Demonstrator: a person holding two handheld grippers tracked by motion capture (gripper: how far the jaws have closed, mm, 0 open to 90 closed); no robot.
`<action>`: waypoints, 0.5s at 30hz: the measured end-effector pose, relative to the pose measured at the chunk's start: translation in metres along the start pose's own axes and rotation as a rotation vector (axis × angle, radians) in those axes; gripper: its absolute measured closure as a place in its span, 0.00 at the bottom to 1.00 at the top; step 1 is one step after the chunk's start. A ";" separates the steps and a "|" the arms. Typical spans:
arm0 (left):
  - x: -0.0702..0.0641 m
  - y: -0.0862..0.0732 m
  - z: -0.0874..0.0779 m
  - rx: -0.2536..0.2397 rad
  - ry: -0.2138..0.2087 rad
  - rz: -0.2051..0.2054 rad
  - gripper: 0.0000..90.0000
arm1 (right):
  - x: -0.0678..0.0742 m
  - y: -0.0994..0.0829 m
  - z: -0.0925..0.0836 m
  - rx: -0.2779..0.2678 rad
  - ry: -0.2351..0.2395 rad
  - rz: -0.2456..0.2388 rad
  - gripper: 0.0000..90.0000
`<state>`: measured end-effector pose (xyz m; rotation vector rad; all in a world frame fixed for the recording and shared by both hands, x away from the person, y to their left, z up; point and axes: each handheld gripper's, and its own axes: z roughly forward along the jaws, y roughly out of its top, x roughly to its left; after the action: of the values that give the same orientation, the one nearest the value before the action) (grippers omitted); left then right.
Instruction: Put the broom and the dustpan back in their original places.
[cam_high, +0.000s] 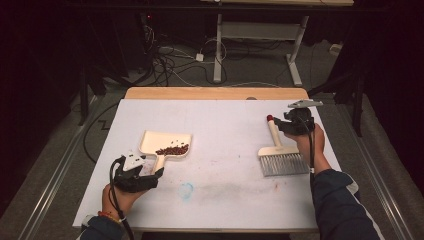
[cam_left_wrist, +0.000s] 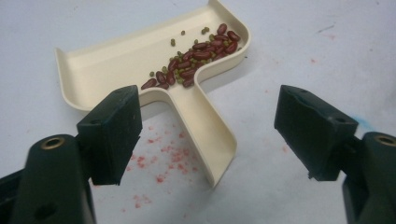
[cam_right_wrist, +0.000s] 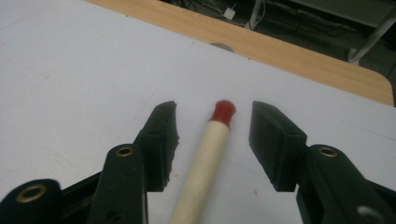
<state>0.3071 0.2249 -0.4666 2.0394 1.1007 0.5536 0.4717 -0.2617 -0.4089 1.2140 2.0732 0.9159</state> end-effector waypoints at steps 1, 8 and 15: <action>-0.001 -0.002 -0.001 0.003 -0.009 0.024 0.25 | 0.001 -0.001 -0.001 -0.009 -0.004 0.004 0.57; -0.003 -0.010 -0.007 -0.028 -0.023 0.066 0.23 | 0.008 -0.004 -0.003 -0.050 0.015 0.019 0.52; -0.007 -0.014 -0.003 -0.022 -0.035 0.077 0.23 | 0.016 -0.010 -0.006 -0.115 0.012 0.030 0.39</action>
<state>0.2941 0.2253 -0.4756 2.0719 0.9947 0.5648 0.4554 -0.2527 -0.4148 1.1852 1.9876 1.0436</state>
